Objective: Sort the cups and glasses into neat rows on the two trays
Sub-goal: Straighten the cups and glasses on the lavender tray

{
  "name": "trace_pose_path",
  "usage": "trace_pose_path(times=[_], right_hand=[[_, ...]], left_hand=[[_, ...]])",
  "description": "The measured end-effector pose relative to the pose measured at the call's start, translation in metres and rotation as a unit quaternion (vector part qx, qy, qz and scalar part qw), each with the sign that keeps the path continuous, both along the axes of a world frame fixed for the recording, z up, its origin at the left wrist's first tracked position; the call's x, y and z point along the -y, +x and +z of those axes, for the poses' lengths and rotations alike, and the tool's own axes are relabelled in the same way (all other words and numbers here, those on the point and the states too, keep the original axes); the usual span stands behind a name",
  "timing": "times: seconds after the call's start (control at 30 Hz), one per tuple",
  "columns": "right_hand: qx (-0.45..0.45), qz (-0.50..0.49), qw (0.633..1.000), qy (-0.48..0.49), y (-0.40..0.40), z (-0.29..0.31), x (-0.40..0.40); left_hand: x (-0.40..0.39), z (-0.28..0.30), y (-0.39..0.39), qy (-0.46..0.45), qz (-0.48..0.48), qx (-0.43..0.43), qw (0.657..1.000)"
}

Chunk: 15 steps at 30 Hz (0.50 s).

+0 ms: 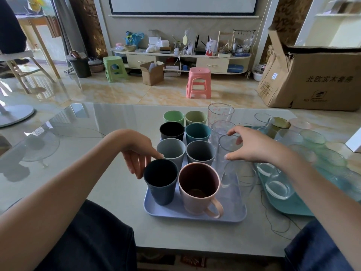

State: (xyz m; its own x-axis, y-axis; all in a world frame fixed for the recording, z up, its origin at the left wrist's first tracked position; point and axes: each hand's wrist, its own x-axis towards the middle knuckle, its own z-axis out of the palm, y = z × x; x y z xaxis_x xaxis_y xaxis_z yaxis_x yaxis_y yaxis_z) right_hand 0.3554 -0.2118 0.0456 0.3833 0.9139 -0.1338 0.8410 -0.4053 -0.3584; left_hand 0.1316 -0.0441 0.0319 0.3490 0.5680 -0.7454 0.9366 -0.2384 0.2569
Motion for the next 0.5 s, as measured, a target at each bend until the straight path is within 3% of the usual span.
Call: trace_pose_path(times=[0.4, 0.5], right_hand=[[-0.024, 0.014, 1.0, 0.001, 0.006, -0.004, -0.001], [-0.089, -0.011, 0.996, -0.014, 0.014, 0.003, 0.001]], left_hand=[[-0.002, -0.003, 0.002, 0.016, 0.018, 0.039, 0.999], [-0.004, 0.001, -0.001, 0.005, 0.033, 0.045, 0.998]])
